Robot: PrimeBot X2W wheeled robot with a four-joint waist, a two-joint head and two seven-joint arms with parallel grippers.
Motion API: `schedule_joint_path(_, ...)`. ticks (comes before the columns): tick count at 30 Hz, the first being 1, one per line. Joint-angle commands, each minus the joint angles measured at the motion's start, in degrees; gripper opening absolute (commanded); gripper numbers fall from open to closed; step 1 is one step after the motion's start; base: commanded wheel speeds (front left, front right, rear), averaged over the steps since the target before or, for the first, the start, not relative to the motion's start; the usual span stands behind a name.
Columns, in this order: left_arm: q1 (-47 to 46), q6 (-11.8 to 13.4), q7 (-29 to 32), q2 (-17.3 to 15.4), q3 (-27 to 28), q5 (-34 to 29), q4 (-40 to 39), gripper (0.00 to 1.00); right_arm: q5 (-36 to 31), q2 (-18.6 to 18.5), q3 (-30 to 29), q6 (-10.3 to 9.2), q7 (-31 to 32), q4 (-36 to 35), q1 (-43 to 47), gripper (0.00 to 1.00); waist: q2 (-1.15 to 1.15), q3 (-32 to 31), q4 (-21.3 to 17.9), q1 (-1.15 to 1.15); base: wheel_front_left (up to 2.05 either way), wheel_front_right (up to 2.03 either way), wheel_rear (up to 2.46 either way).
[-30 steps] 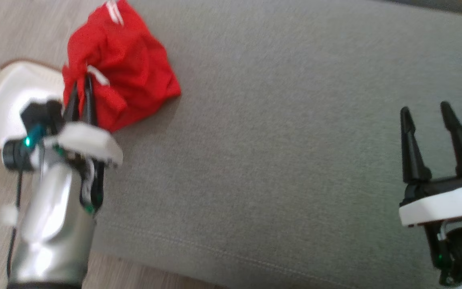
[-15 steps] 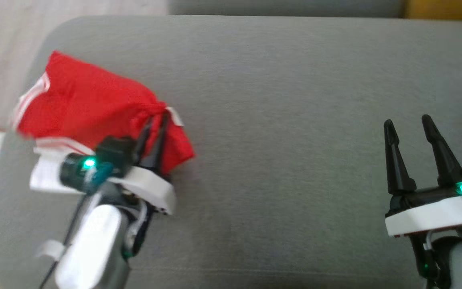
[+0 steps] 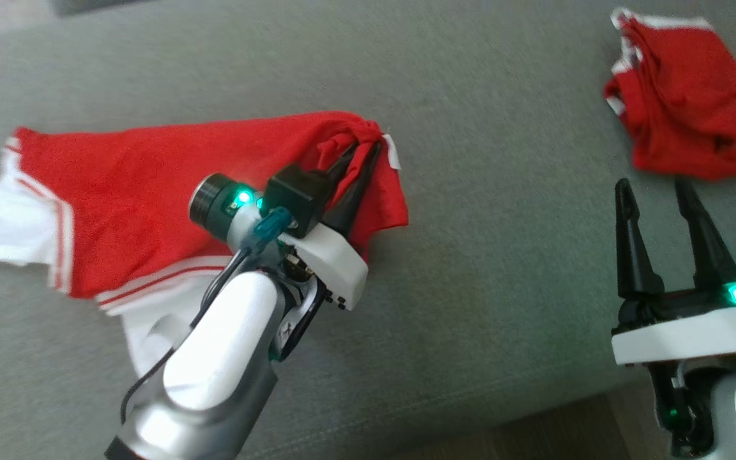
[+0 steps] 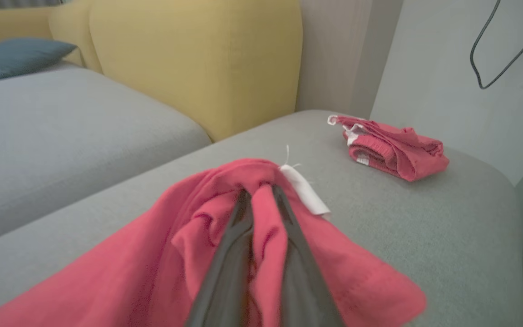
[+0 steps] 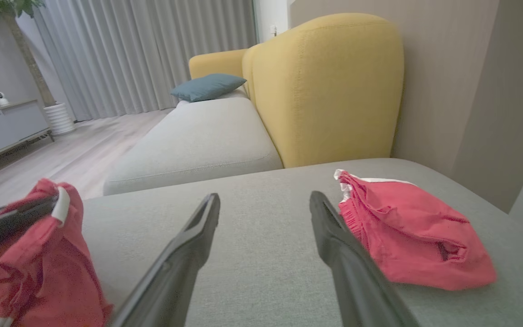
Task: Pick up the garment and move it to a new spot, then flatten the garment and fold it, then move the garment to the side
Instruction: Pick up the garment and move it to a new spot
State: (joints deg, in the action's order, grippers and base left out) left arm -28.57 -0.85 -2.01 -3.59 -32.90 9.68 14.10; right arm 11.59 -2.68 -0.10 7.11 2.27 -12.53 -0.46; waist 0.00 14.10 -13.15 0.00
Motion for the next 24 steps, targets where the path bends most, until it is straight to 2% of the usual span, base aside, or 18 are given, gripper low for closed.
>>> schedule_joint_path(1,-2.9,0.0,0.3,-0.1,1.2,0.2,-0.5,0.00,0.7,-0.2,1.4,0.37,-1.0,-1.6,-2.5,1.00,0.00,4.2,-3.9,0.00,0.00,0.00,0.00)
schedule_joint_path(3,-3.7,0.1,0.3,0.1,0.6,0.5,1.4,0.00,1.2,-0.2,1.2,0.37,-1.5,-1.1,-2.7,1.00,0.00,5.4,-4.3,0.00,0.00,0.00,0.00)
schedule_joint_path(4,-4.0,0.1,0.3,0.1,0.3,0.6,2.4,0.30,1.5,-0.2,1.2,0.37,-1.8,-0.9,-2.8,1.00,0.00,5.9,-4.4,0.00,0.00,0.00,0.00)
schedule_joint_path(5,-4.2,0.1,0.3,0.2,0.1,0.9,3.5,0.73,1.6,-0.2,1.2,0.37,-2.1,-0.7,-3.0,1.00,0.00,6.3,-4.4,0.00,0.00,0.00,0.00)
schedule_joint_path(6,-4.5,0.2,0.1,0.3,-0.2,0.9,4.4,1.00,1.7,-0.2,1.3,0.37,-2.3,-0.5,-3.1,1.00,0.00,6.6,-4.3,0.00,0.00,0.00,0.00)
schedule_joint_path(14,-4.8,0.7,-7.1,0.3,-1.7,0.4,4.2,1.00,1.3,-0.2,1.4,0.37,-2.7,0.7,-4.0,1.00,0.00,5.8,-1.0,0.00,0.00,0.00,0.00)
schedule_joint_path(20,-2.7,3.5,-9.8,-1.9,1.2,1.0,-0.2,1.00,0.3,-0.2,1.1,0.37,-2.1,0.8,-3.9,1.00,0.00,3.2,2.4,0.00,0.00,0.00,0.00)
schedule_joint_path(24,0.1,6.2,-10.7,-4.1,5.0,2.5,-3.0,1.00,-0.2,-0.2,0.7,0.37,-1.3,0.6,-3.4,1.00,0.00,1.3,5.7,0.00,0.00,0.00,0.00)
